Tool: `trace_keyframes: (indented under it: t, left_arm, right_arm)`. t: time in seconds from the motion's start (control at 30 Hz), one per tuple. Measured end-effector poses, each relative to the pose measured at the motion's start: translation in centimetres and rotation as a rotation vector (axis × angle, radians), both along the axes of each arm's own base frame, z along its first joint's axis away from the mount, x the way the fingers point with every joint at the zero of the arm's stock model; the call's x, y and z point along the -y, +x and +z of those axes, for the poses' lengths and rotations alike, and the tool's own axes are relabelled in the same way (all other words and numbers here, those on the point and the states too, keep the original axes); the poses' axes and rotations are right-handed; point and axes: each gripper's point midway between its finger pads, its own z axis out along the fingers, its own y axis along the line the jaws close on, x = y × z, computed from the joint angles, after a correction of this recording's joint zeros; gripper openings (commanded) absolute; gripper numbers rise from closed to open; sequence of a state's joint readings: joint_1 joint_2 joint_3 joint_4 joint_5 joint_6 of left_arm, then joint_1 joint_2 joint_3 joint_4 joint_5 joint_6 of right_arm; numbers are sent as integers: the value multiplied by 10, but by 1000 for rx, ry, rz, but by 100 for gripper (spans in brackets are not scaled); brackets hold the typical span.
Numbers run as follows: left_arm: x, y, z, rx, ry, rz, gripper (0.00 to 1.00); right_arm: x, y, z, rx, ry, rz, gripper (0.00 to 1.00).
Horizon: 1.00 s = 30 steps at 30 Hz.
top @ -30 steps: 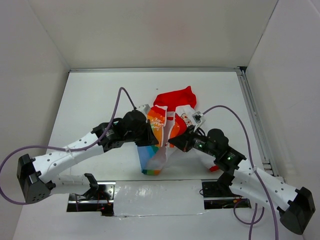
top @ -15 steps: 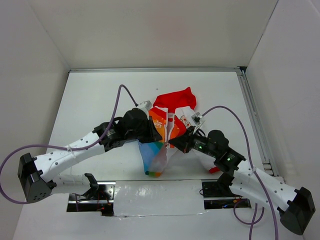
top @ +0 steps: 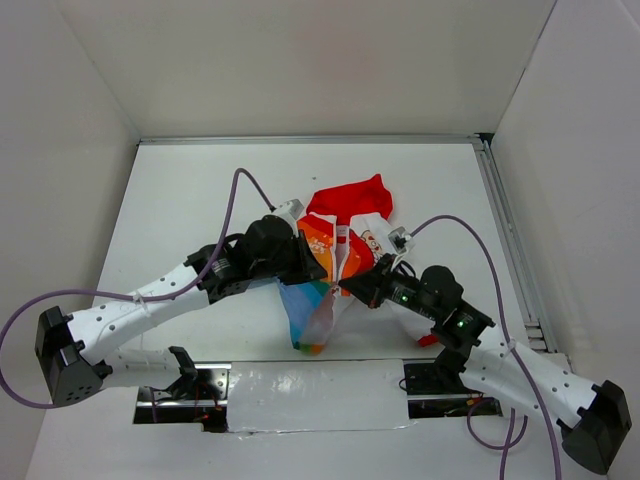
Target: Zip up the jacket
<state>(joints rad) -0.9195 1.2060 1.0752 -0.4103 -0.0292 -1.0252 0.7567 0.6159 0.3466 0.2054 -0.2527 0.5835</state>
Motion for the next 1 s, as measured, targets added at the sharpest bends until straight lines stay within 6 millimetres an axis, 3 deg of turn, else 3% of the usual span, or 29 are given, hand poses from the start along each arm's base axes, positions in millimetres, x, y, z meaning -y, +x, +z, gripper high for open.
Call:
trace_keyframes:
  t: [1.0]
  left_arm:
    - [3, 0, 2, -10, -32, 8, 0]
  right_arm:
    - [7, 11, 18, 30, 75, -85, 4]
